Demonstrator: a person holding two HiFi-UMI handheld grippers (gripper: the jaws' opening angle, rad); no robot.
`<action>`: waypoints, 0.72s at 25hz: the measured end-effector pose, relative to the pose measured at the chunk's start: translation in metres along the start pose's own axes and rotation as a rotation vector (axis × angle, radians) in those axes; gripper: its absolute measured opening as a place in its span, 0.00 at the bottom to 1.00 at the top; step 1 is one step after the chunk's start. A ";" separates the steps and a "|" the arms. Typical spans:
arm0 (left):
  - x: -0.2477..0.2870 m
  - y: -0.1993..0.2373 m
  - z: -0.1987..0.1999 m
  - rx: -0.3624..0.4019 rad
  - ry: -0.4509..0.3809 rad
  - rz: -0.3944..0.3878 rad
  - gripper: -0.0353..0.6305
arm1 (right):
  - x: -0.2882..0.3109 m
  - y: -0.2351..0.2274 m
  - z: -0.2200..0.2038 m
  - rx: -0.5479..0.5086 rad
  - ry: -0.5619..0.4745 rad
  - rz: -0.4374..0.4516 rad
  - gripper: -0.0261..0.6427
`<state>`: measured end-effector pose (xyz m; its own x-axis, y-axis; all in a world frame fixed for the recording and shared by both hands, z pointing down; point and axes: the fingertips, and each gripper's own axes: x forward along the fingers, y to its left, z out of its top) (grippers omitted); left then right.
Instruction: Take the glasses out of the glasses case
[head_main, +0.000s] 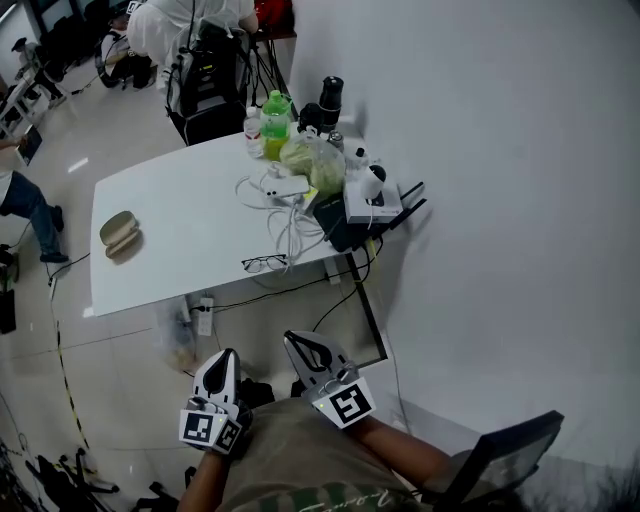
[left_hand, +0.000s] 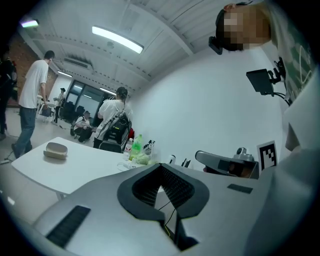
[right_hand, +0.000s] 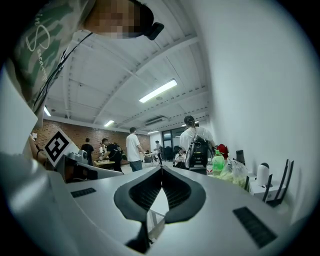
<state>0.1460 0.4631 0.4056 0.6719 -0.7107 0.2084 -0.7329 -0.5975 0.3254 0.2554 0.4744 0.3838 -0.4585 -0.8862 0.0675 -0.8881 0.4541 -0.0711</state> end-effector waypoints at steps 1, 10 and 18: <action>-0.001 0.002 0.002 -0.004 0.006 0.004 0.06 | 0.001 0.004 0.000 -0.002 0.006 -0.003 0.06; -0.025 0.018 -0.014 -0.032 0.028 -0.024 0.06 | 0.005 0.030 -0.007 -0.036 0.036 -0.021 0.06; -0.027 0.029 -0.014 -0.015 0.012 0.006 0.06 | -0.012 0.002 -0.008 -0.043 0.043 -0.156 0.06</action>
<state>0.1080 0.4704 0.4221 0.6689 -0.7097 0.2211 -0.7352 -0.5875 0.3381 0.2592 0.4870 0.3907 -0.3146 -0.9419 0.1175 -0.9489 0.3151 -0.0141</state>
